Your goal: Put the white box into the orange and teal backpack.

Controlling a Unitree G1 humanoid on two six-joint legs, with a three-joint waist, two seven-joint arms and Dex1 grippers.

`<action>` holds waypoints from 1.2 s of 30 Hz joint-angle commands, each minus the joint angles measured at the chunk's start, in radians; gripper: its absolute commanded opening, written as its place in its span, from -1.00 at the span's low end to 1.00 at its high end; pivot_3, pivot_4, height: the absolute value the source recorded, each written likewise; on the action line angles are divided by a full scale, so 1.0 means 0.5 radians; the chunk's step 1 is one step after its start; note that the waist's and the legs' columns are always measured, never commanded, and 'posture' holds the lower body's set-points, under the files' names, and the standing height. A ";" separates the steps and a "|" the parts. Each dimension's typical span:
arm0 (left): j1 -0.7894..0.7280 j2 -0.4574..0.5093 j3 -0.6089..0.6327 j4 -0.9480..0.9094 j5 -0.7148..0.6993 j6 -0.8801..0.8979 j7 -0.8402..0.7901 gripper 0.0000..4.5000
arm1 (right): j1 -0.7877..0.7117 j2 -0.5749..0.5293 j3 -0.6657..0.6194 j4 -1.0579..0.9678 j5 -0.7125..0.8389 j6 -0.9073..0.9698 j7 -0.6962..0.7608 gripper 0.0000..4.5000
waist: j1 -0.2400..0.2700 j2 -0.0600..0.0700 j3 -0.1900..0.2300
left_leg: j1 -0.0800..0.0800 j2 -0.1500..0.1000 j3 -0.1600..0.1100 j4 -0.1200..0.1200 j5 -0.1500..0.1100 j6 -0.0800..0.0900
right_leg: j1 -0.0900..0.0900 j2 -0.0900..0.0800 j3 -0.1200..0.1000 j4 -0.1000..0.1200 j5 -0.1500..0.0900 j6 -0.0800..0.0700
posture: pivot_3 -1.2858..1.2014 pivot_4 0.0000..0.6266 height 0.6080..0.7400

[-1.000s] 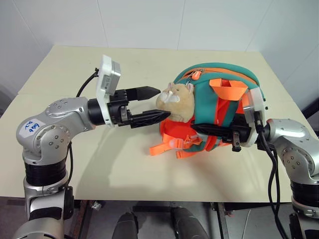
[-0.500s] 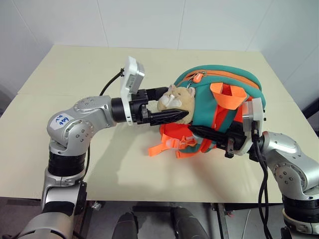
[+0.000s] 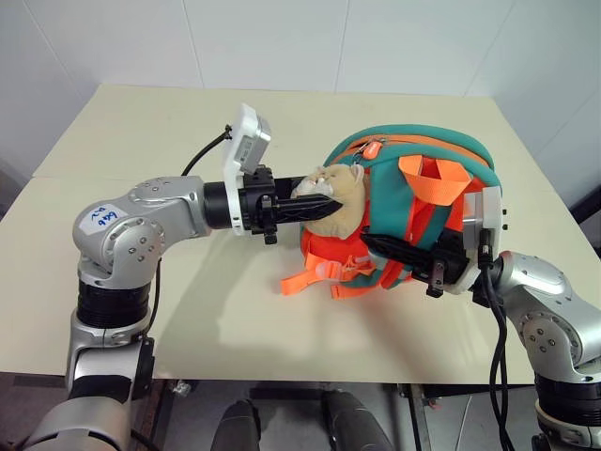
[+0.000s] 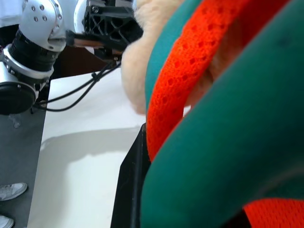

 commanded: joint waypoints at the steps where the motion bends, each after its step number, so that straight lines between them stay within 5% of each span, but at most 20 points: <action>1: -0.083 0.114 0.060 -0.015 -0.065 0.043 -0.100 -0.48 | 0.000 -0.019 -0.090 -0.089 0.026 -0.077 -0.025 -1.00 | -0.002 0.000 0.000 | 0.000 0.000 0.000 -0.001 0.000 0.000 | 0.000 0.000 0.000 0.000 0.000 0.000 | 0.03 -0.52 1.00; 10: -0.219 0.356 0.031 0.207 0.030 -0.071 -0.425 -0.57 | 0.121 -0.024 -0.154 -0.155 0.050 -0.099 -0.087 -1.00 | -0.001 0.000 0.000 | 0.001 0.000 0.000 -0.018 0.001 -0.001 | -0.004 0.000 0.000 -0.008 -0.004 -0.004 | 0.03 -0.52 1.00; 19: -0.403 0.585 -0.186 0.777 0.409 -0.394 -0.923 -0.57 | 0.182 0.046 -0.186 -0.206 0.077 -0.135 -0.198 -1.00 | -0.001 0.000 0.000 | 0.000 0.000 0.002 -0.021 0.001 -0.001 | -0.004 0.000 -0.001 -0.012 -0.004 -0.004 | 0.03 -0.52 1.00; 27: -0.427 0.641 -0.482 1.172 0.802 -0.676 -1.310 -0.57 | 0.203 0.055 -0.232 -0.223 0.111 -0.174 -0.265 -1.00 | 0.003 0.000 0.000 | 0.000 0.000 0.002 -0.023 0.001 -0.001 | -0.005 0.000 -0.001 -0.012 -0.006 -0.007 | 0.03 -0.52 1.00; 36: -0.507 0.498 -0.702 1.608 1.159 -0.999 -1.570 -0.57 | 0.232 0.034 -0.246 -0.243 0.122 -0.170 -0.290 -1.00 | 0.007 0.000 0.000 | 0.000 0.001 0.002 -0.022 0.000 0.000 | -0.005 0.000 -0.001 -0.011 -0.006 -0.007 | 0.03 -0.52 1.00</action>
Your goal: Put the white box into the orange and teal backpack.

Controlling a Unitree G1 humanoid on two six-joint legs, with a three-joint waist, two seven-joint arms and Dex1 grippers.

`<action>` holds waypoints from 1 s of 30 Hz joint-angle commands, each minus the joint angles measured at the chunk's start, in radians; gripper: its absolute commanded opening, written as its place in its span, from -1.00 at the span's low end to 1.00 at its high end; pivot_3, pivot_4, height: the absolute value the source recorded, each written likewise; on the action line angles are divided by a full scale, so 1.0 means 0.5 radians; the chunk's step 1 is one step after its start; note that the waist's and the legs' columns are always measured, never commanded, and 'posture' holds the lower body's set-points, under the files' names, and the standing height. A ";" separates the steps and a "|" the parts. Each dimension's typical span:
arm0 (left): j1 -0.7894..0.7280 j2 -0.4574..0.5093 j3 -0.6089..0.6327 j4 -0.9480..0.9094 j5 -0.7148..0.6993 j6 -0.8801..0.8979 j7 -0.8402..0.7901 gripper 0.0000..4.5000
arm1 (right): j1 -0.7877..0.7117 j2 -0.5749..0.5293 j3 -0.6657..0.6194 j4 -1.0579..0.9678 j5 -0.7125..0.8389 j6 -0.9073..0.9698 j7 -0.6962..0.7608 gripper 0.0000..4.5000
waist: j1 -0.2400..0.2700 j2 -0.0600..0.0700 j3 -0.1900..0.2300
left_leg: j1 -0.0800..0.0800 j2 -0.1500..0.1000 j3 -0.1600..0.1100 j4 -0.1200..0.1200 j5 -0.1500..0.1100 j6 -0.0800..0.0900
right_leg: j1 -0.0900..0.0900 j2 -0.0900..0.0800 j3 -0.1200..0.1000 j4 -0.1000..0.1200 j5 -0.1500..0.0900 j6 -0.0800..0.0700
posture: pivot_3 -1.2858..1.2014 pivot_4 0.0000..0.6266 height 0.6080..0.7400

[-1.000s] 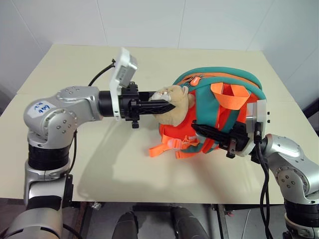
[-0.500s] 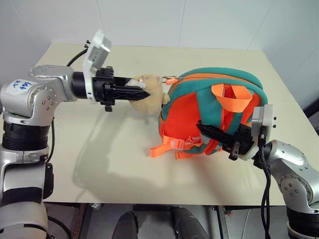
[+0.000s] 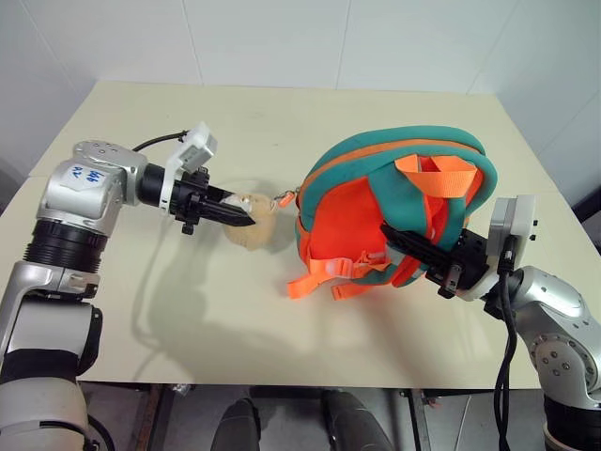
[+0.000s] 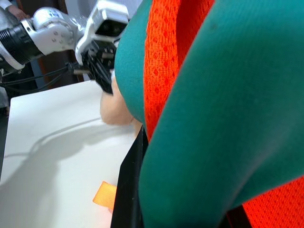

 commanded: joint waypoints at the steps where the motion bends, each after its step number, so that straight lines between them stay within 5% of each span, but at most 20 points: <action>1: -0.059 -0.036 -0.066 0.171 0.175 -0.147 -0.079 -0.57 | -0.008 -0.017 -0.081 -0.085 0.047 -0.055 -0.020 -1.00 | -0.001 0.000 0.000 | 0.000 0.000 0.000 0.000 0.000 0.000 | 0.000 0.000 0.000 0.000 0.000 0.000 | 0.03 -0.52 1.00; 12: -0.051 -0.276 -0.172 0.444 0.440 -0.444 -0.082 -0.57 | 0.023 -0.122 -0.068 -0.114 0.024 0.023 -0.030 -1.00 | -0.001 0.000 0.000 | 0.000 0.000 0.000 0.000 0.000 0.000 | 0.000 0.000 0.000 0.002 0.000 0.000 | 0.03 -0.52 1.00; 20: -0.029 -0.326 0.287 0.187 0.013 -0.130 -0.104 -0.57 | 0.028 -0.571 -0.059 -0.156 0.098 0.538 -0.096 -1.00 | 0.001 0.000 0.000 | -0.001 0.000 0.000 0.003 0.000 0.001 | -0.001 0.000 0.001 0.004 0.000 0.001 | 0.03 -0.52 1.00; 30: 0.268 -0.103 0.495 -0.197 -0.036 0.052 0.075 0.90 | 0.089 -1.047 -0.367 -0.162 0.183 0.674 0.227 0.49 | 0.005 0.000 0.000 | -0.001 0.000 -0.001 0.004 -0.001 0.002 | 0.000 -0.001 0.000 0.005 -0.003 0.002 | 0.03 -0.52 1.00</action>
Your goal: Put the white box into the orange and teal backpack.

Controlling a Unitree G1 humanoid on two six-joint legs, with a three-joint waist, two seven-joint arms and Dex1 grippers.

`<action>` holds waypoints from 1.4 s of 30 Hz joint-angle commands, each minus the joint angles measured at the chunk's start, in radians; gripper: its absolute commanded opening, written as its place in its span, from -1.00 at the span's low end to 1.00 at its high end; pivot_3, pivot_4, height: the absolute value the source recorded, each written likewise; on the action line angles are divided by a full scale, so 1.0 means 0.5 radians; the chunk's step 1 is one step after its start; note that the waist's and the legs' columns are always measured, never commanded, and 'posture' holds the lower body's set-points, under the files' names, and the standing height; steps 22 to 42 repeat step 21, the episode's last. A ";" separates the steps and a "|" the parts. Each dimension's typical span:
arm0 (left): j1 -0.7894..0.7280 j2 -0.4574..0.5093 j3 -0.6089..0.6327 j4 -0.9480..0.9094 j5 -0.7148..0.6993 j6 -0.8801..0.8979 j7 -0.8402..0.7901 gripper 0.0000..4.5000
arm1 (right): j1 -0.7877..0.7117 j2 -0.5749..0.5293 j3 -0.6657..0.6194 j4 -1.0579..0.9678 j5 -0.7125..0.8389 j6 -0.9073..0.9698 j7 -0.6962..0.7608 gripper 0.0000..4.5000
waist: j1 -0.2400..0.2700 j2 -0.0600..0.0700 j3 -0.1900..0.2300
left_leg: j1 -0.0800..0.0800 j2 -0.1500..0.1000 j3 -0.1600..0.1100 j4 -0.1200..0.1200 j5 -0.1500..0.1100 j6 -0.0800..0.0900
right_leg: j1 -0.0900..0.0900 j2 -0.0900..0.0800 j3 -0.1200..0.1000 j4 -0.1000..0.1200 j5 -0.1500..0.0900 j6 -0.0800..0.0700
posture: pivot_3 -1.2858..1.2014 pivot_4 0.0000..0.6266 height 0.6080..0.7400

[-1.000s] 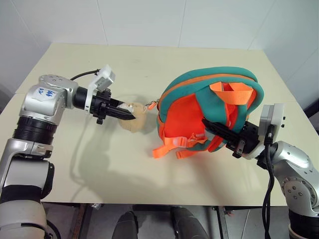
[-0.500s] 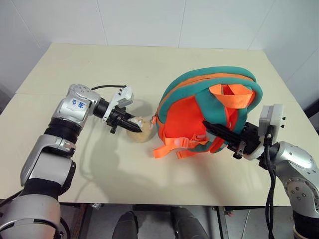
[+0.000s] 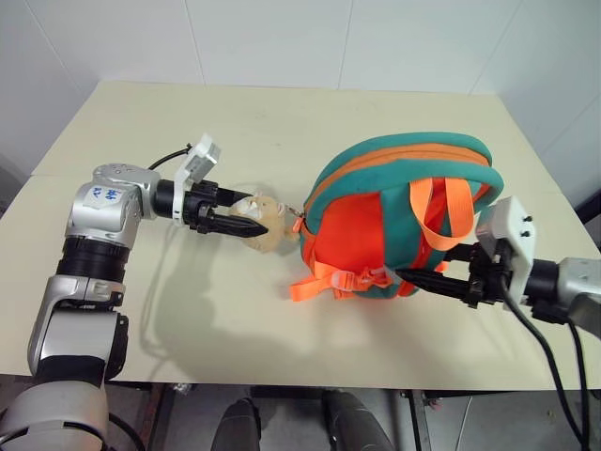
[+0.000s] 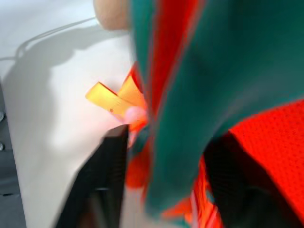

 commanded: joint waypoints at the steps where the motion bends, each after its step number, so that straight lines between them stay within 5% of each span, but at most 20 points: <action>1: 0.052 0.099 0.126 -0.121 -0.023 -0.029 0.070 1.00 | 0.093 -0.146 -0.210 0.013 -0.031 -0.011 0.193 0.62 | 0.000 0.000 0.000 | 0.000 0.000 0.000 0.000 0.000 0.000 | 0.000 0.000 0.000 0.000 0.000 0.000 | 0.03 -0.52 1.00; 4: 0.143 0.185 0.193 -0.122 0.004 -0.132 0.109 1.00 | 0.259 -0.261 -0.407 0.109 -0.153 -0.032 0.372 0.99 | 0.001 0.000 0.000 | 0.001 0.000 0.000 0.000 0.000 0.000 | 0.001 0.000 0.000 0.000 0.000 0.000 | 0.03 -0.52 1.00; 10: 0.268 0.224 0.405 -0.050 -0.071 -0.469 0.089 1.00 | 0.474 -0.281 -0.717 0.368 -0.402 -0.166 0.594 0.99 | 0.002 -0.001 0.000 | 0.001 0.000 0.001 0.003 0.000 0.000 | 0.002 0.000 0.000 0.000 0.000 0.001 | 0.03 -0.52 1.00; 15: 0.324 0.237 0.567 0.097 -0.155 -0.744 -0.061 1.00 | 0.301 -0.136 -0.972 0.500 -0.208 -0.089 0.498 0.99 | -0.010 -0.001 0.000 | 0.003 0.000 0.002 0.003 0.000 0.000 | 0.002 0.000 0.000 0.002 0.001 0.000 | 0.03 -0.52 1.00; 19: 0.377 0.338 0.642 0.136 -0.161 -0.827 -0.116 1.00 | 0.432 -0.093 -1.111 0.486 -0.227 -0.087 0.617 0.99 | -0.006 -0.001 0.000 | 0.004 0.000 0.003 0.002 0.000 0.000 | 0.001 0.000 0.001 0.004 0.000 0.000 | 0.03 -0.52 1.00; 42: 0.396 0.388 0.687 0.163 -0.175 -0.865 -0.126 1.00 | 0.475 -0.075 -1.141 0.489 -0.243 -0.122 0.640 0.99 | -0.006 -0.001 0.000 | 0.004 0.000 0.003 0.001 0.000 0.000 | 0.001 0.000 0.001 0.004 0.000 0.000 | 0.03 -0.52 1.00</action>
